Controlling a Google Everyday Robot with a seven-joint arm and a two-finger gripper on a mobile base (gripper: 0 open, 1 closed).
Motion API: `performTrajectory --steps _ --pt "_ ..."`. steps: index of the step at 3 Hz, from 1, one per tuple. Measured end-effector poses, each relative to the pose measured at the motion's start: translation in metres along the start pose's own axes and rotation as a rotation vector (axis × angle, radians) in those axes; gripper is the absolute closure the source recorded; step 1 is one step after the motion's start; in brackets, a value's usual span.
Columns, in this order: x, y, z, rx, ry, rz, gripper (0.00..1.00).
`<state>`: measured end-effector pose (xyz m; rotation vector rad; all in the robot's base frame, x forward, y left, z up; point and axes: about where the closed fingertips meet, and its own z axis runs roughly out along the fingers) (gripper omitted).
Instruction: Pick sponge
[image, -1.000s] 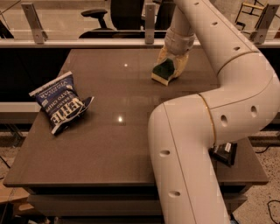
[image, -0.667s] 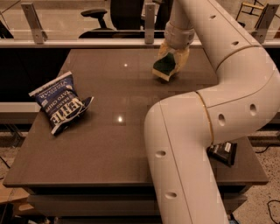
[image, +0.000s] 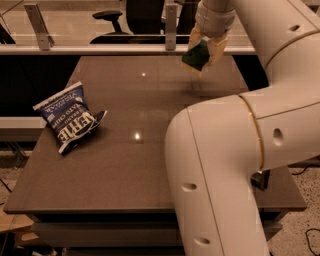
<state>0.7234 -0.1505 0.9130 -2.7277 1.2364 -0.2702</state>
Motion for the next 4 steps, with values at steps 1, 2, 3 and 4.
performTrajectory --steps 1,2,3,4 --pt "-0.001 -0.002 -0.038 0.129 0.050 -0.048 1.00" --pt "-0.012 -0.010 -0.075 0.286 0.115 -0.099 1.00" --pt "-0.028 0.005 -0.097 0.381 0.151 -0.115 1.00" --pt "-0.051 0.035 -0.079 0.412 0.144 -0.117 1.00"
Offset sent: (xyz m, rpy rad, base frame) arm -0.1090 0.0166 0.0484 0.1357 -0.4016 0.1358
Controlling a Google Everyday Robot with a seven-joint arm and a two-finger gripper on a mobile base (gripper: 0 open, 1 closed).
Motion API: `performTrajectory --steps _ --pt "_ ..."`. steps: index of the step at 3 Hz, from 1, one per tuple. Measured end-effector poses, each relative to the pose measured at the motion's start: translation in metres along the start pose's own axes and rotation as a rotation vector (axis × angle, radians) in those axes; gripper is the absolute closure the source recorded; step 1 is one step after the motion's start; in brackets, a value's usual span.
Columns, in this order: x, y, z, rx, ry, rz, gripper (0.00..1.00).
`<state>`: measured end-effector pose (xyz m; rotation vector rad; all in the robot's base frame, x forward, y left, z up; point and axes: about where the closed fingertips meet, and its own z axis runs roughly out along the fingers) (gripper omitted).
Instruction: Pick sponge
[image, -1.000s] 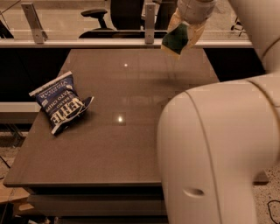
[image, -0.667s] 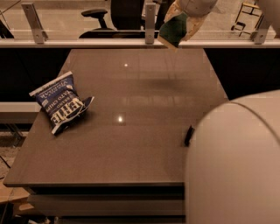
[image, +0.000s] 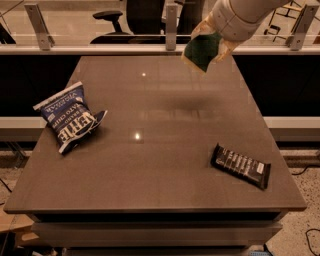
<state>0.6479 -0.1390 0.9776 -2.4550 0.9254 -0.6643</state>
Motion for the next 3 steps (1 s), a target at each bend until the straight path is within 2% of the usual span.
performTrajectory --steps 1,3 --pt "-0.0050 0.0061 0.0026 0.009 -0.004 -0.003 1.00" --pt "-0.0101 0.0120 -0.0030 0.069 0.041 -0.017 1.00"
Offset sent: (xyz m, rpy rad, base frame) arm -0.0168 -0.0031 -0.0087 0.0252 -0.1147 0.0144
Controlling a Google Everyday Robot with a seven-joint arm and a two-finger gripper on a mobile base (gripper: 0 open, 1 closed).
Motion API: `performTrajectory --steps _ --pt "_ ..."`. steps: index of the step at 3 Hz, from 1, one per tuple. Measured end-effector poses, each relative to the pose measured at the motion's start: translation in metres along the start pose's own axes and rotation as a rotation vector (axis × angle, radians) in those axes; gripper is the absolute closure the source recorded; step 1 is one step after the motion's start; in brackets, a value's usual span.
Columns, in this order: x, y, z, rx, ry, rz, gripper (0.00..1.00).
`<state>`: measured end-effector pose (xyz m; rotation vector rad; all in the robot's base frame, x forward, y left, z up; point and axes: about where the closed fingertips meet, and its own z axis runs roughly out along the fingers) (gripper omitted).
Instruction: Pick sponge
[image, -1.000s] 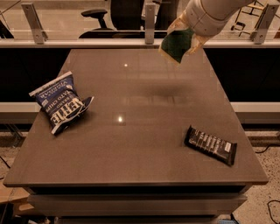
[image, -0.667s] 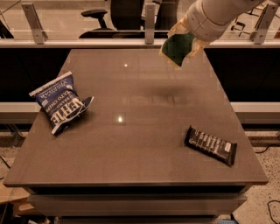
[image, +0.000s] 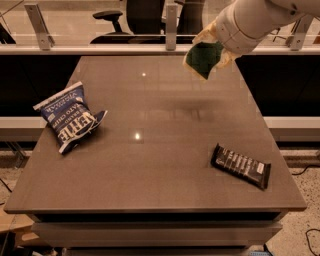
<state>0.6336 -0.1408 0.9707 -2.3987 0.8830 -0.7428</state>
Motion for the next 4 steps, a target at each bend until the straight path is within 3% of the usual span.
performTrajectory --steps 2,4 --pt "0.0005 -0.0019 -0.0031 0.015 0.021 -0.010 1.00" --pt "0.0029 -0.0101 -0.0049 -0.008 0.053 -0.004 1.00"
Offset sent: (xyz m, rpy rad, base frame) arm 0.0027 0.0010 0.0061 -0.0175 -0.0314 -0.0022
